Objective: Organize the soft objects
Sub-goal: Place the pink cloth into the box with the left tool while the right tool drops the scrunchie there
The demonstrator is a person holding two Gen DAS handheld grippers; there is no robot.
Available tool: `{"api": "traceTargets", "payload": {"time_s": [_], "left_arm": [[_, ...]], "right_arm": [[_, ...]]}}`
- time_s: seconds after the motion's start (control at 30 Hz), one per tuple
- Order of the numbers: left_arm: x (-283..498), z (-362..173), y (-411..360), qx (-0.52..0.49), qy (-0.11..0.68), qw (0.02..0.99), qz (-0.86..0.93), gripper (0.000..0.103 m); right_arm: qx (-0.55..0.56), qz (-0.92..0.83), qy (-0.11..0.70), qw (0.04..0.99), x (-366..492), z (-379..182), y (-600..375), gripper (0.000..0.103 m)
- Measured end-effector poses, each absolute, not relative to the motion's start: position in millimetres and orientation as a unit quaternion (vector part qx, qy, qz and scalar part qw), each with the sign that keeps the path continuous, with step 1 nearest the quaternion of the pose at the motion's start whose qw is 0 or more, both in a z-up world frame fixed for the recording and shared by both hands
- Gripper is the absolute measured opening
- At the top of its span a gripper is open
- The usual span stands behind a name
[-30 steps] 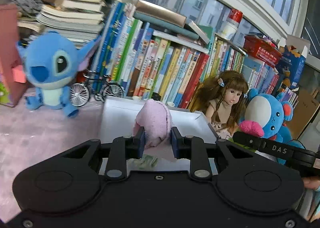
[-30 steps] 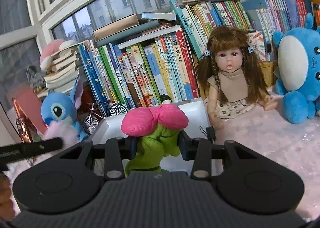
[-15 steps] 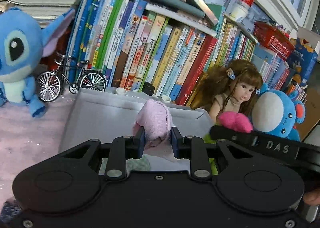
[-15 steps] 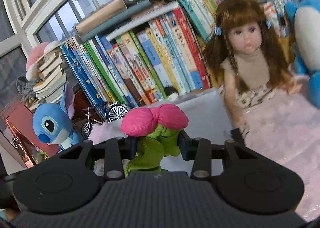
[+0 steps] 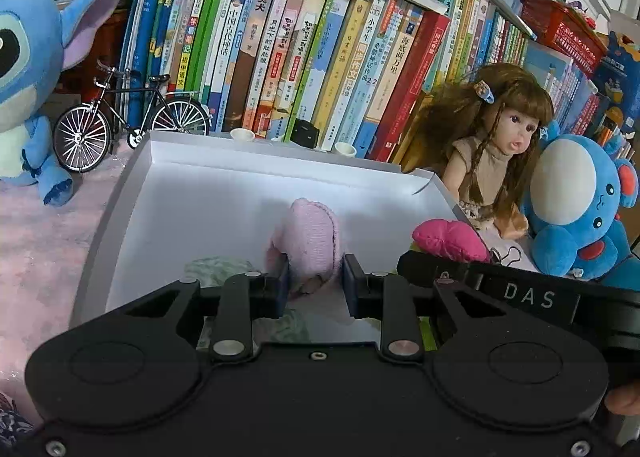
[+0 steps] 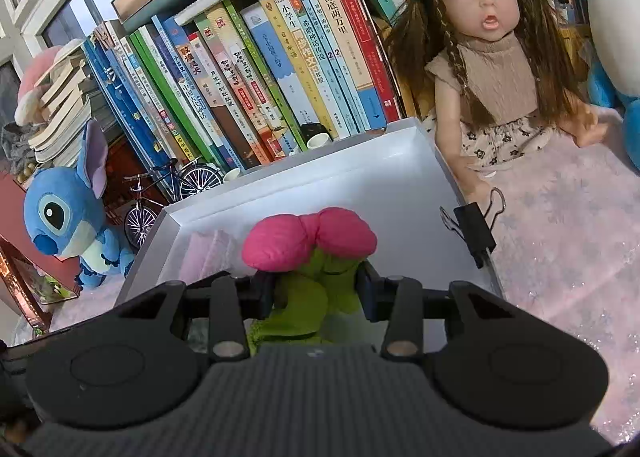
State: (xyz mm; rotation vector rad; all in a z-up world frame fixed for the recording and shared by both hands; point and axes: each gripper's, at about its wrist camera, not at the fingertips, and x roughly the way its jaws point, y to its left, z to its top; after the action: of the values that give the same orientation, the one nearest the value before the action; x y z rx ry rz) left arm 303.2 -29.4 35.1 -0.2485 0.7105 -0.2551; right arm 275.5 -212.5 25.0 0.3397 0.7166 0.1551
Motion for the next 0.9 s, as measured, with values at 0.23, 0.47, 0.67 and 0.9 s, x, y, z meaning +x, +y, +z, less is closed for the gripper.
{"api": "traceTargets", "payload": {"time_s": [0.23, 0.47, 0.67, 0.9], "left_arm": [[302, 35, -33, -0.116, 0.343, 0.924, -0.122, 0.03], [289, 51, -27, -0.093, 0.311, 0.94, -0.104, 0.057], [263, 65, -20, -0.075, 0.27, 0.956, -0.086, 0.084], [221, 80, -20, -0.043, 0.241, 0.966, -0.085, 0.089]], "right_arm": [[0.176, 0.081, 0.344, 0.919, 275, 24, -216, 0.056], [0.194, 0.096, 0.328, 0.919, 266, 32, -226, 0.08], [0.182, 0.11, 0.301, 0.929, 248, 49, -226, 0.098], [0.154, 0.129, 0.271, 0.941, 215, 64, -226, 0.102]]}}
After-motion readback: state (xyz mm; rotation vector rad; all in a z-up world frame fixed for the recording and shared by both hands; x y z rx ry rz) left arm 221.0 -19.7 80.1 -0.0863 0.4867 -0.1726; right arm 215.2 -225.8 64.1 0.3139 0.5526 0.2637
